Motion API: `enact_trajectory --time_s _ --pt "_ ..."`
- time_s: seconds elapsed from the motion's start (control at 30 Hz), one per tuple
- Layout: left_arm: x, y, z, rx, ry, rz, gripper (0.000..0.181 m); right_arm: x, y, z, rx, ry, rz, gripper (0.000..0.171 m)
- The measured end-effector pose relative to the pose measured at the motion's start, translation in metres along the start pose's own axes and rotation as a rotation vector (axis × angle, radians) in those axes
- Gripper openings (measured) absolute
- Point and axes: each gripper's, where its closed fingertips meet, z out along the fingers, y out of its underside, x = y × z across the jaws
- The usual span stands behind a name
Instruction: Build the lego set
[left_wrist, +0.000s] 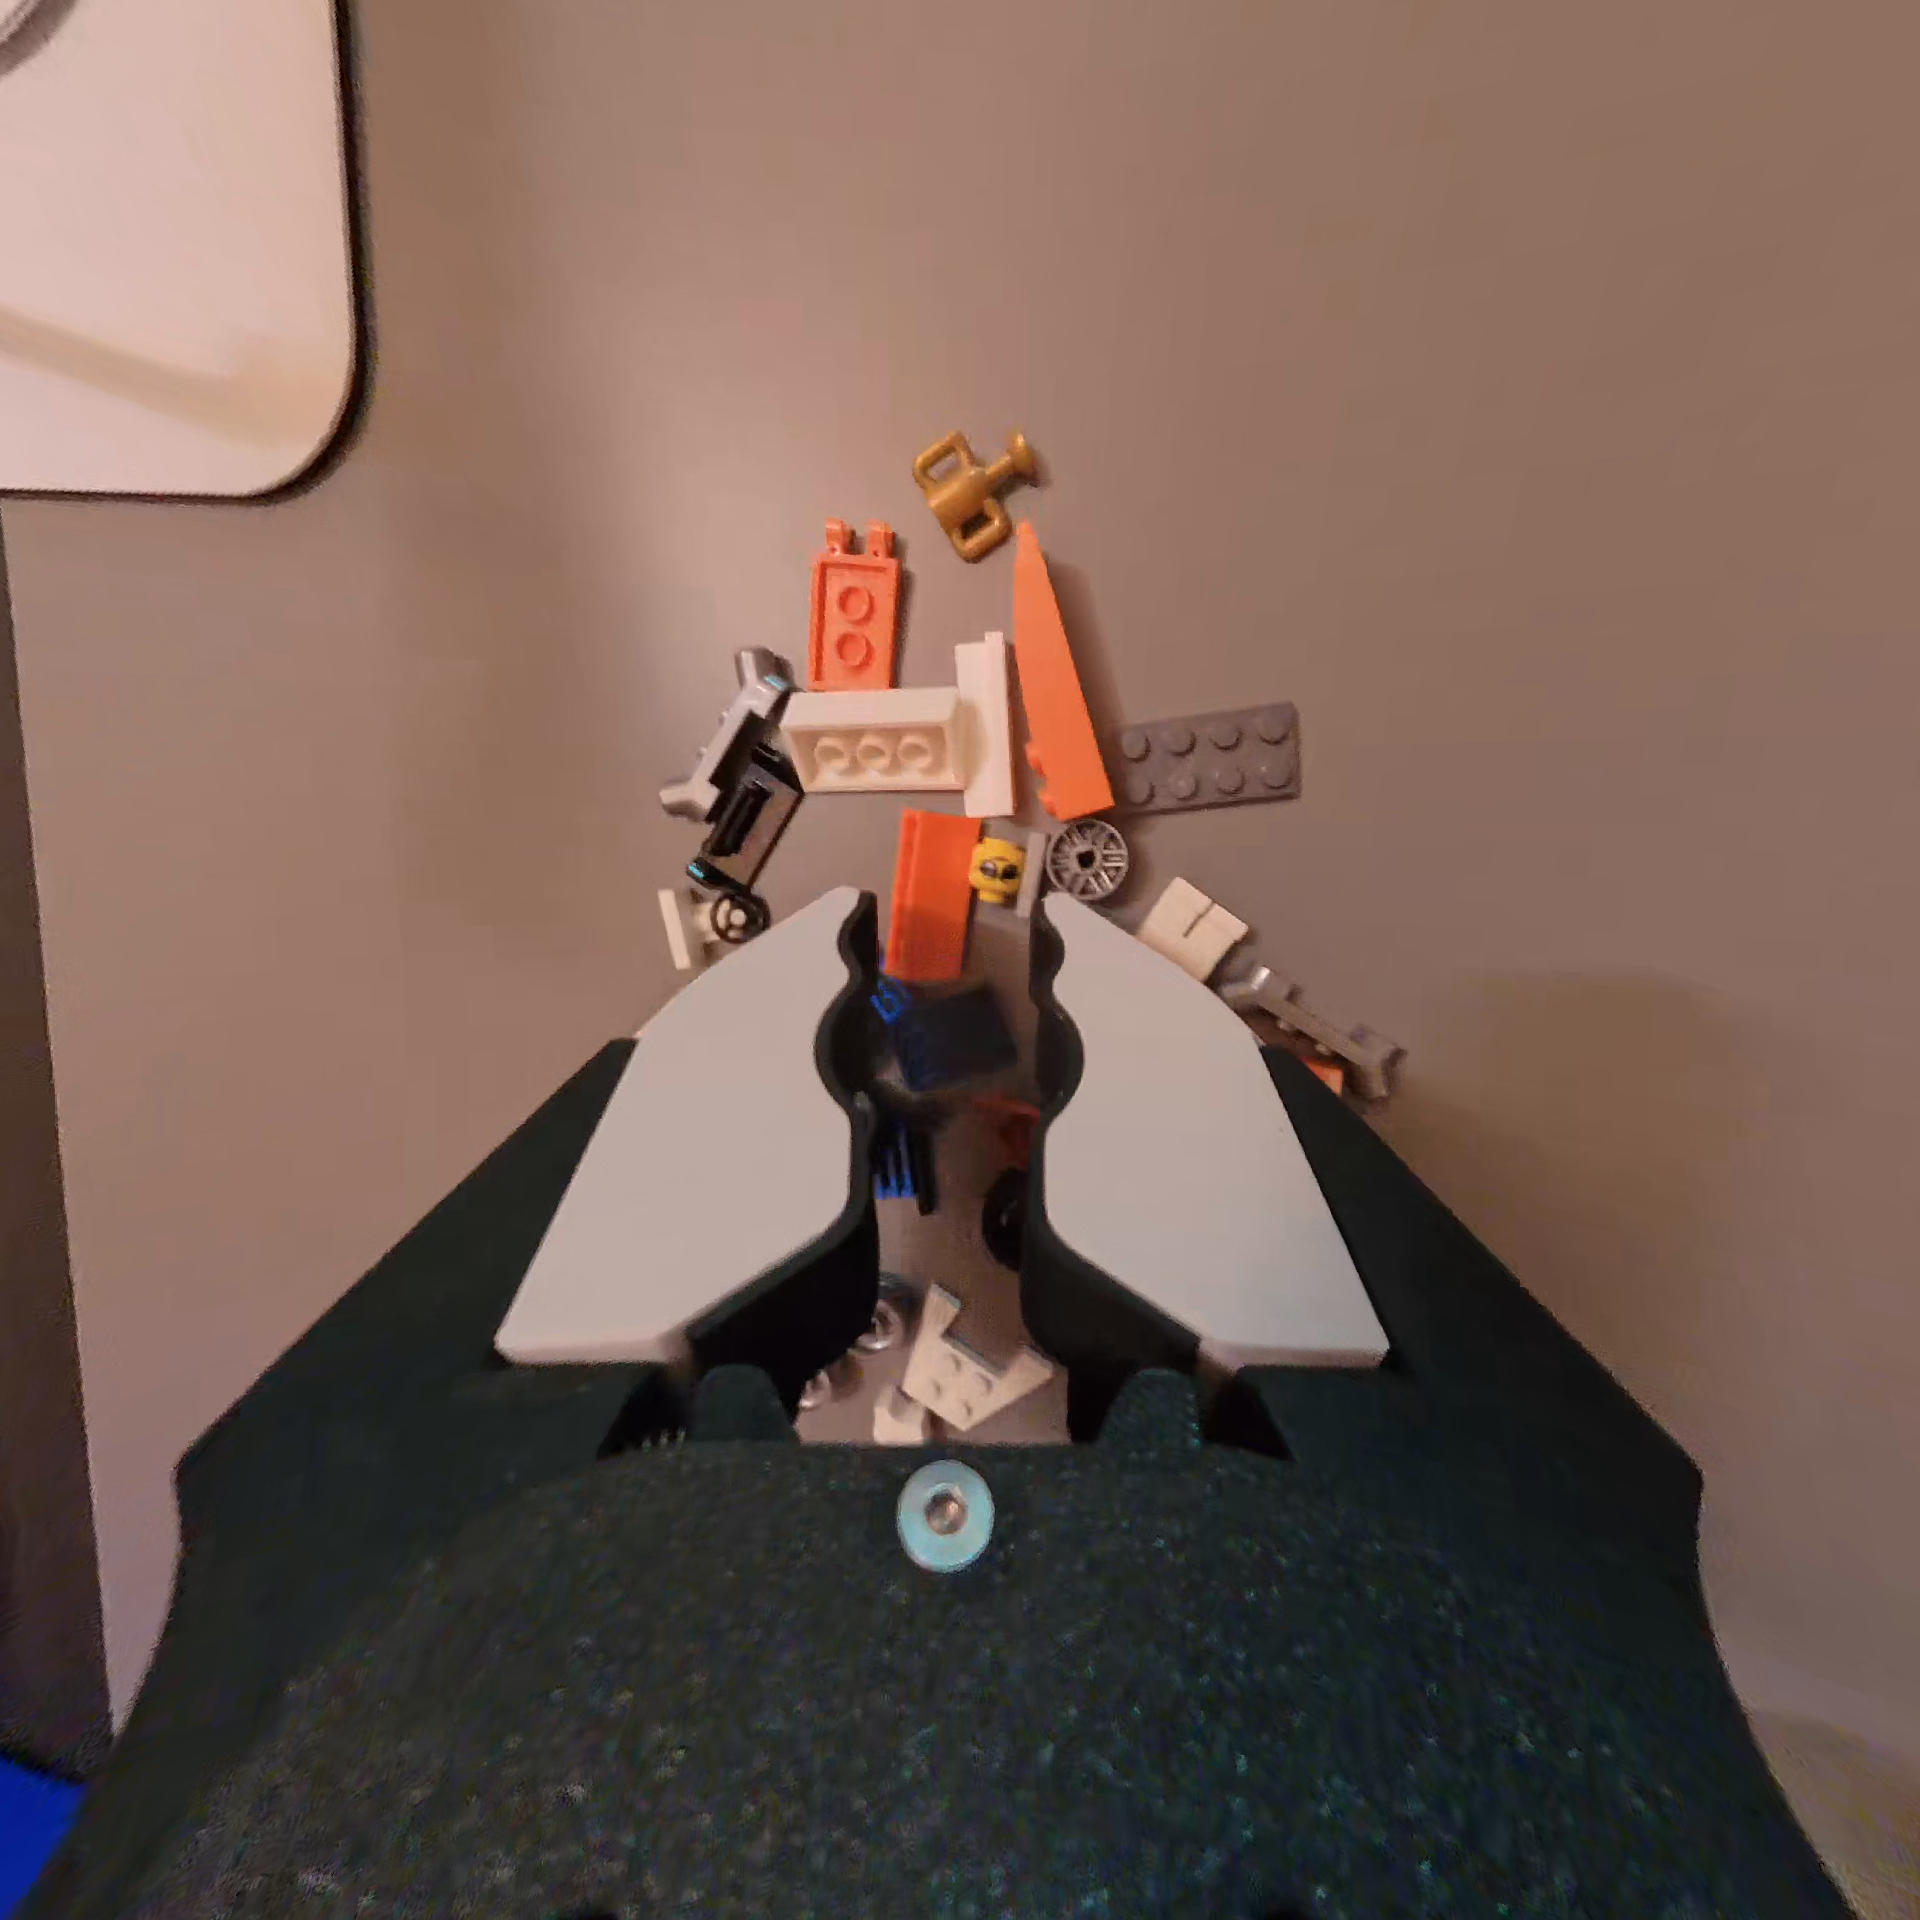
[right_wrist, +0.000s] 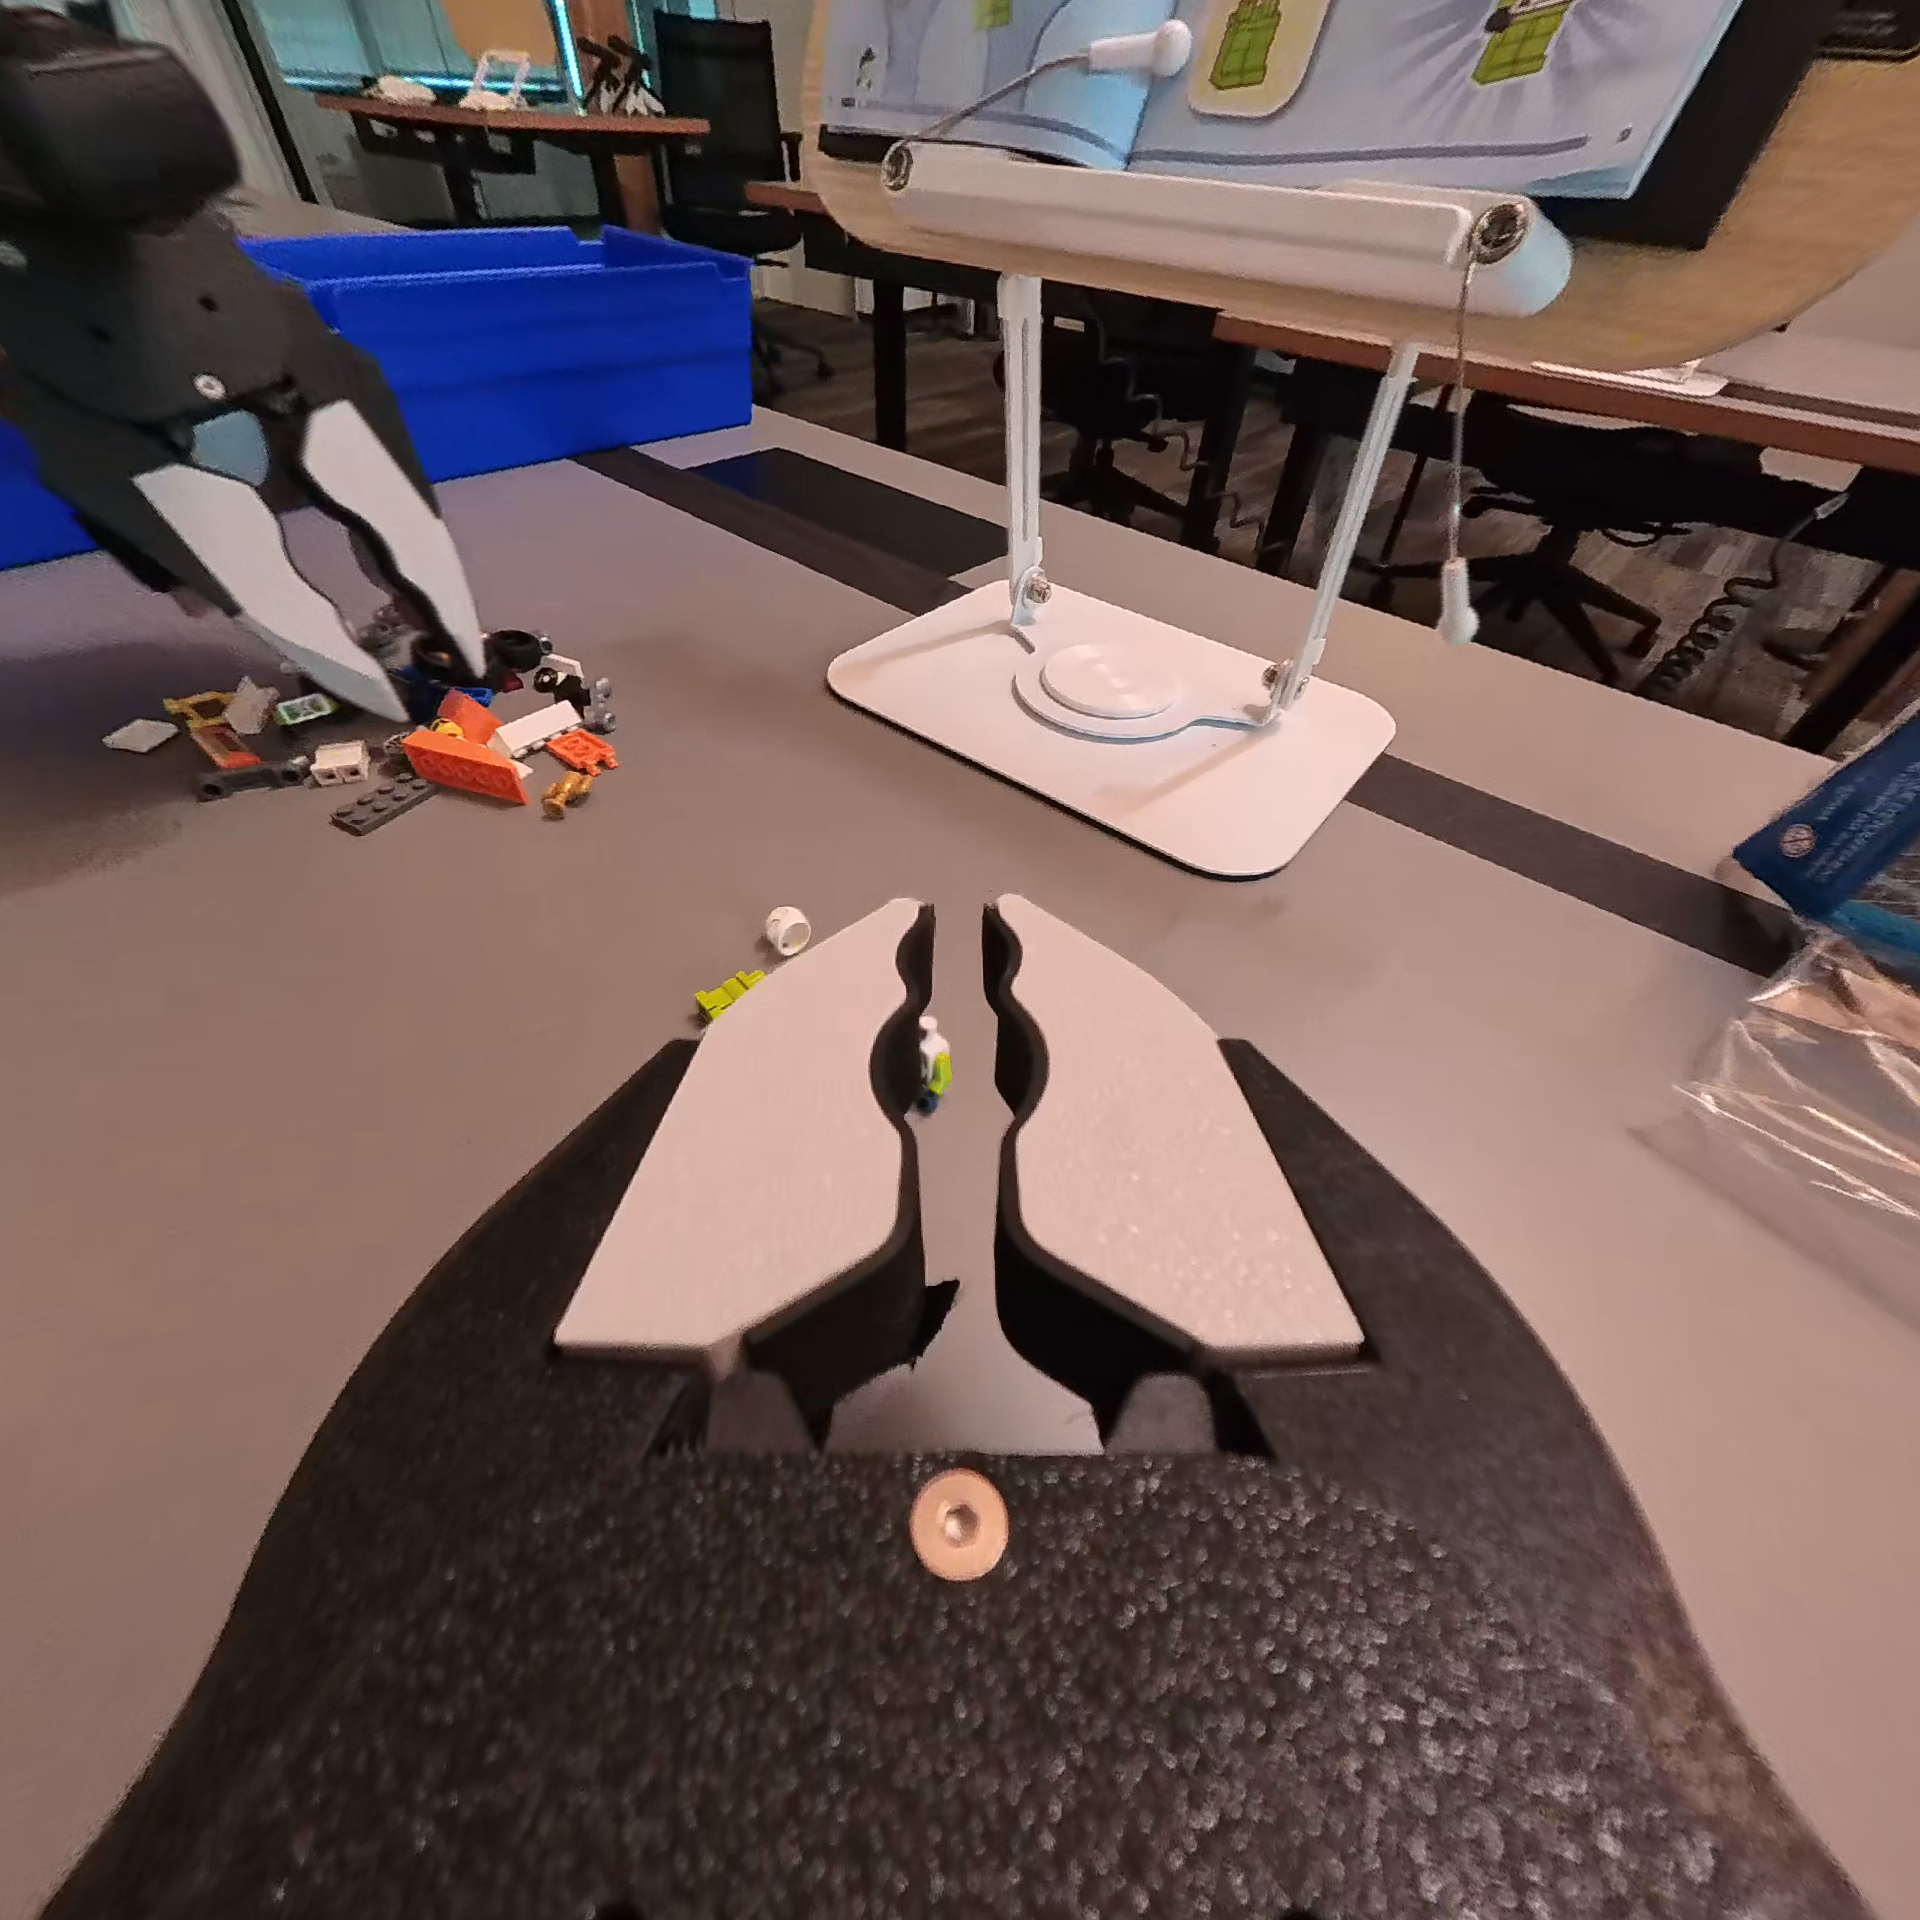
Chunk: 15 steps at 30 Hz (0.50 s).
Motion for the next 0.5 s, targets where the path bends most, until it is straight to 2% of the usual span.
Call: enact_trajectory --time_s 0.23,0.5 --pt "-0.001 0.015 0.008 -0.093 0.096 0.05 0.013 -0.001 0.003 0.001 -0.009 -0.019 0.011 0.009" --pt "0.001 0.035 -0.024 -0.099 0.095 -0.016 0.013 -0.005 0.004 0.003 -0.011 -0.046 0.026 0.009"
